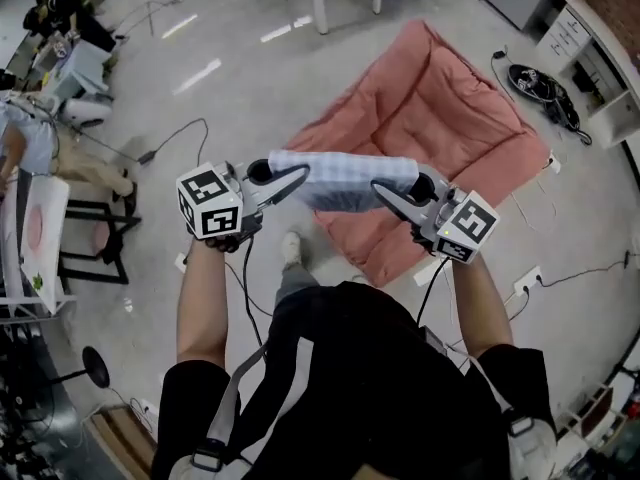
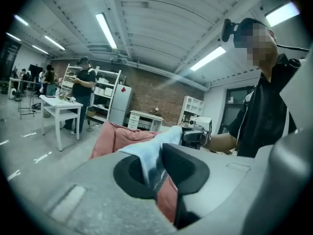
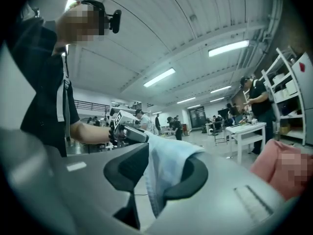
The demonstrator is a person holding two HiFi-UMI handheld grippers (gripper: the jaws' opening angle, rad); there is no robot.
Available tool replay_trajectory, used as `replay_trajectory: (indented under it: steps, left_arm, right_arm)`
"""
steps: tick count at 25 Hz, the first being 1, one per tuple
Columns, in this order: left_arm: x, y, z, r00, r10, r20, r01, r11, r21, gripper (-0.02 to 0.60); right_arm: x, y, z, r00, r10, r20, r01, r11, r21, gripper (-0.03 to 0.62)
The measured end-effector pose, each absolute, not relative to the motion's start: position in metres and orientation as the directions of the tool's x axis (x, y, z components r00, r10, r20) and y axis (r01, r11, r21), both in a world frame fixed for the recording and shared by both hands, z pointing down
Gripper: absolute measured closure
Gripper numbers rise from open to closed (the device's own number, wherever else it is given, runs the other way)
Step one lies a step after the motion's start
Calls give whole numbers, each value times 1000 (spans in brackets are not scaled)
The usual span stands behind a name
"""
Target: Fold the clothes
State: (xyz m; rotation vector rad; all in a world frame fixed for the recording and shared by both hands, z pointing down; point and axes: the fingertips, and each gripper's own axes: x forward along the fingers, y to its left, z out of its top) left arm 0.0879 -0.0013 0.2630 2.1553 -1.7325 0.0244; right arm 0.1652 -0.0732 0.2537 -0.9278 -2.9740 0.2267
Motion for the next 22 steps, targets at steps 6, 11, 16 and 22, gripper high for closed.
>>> replay_trajectory:
  steps: [6, 11, 16, 22]
  left_arm:
    - [56, -34, 283, 465, -841, 278, -875, -389, 288, 532]
    - [26, -49, 304, 652, -676, 343, -757, -600, 258, 532]
    - [-5, -43, 300, 746, -570, 344, -652, -729, 207, 541]
    - [-1, -3, 308, 831, -443, 337, -525, -824, 213, 543]
  right_arm:
    - [139, -97, 265, -947, 320, -2, 319, 946, -60, 487]
    - [119, -96, 284, -1000, 1, 2, 1, 999, -52, 487]
    - [102, -63, 290, -962, -271, -19, -269, 960, -82, 487]
    - [107, -2, 294, -894, -448, -1, -446, 890, -91, 488]
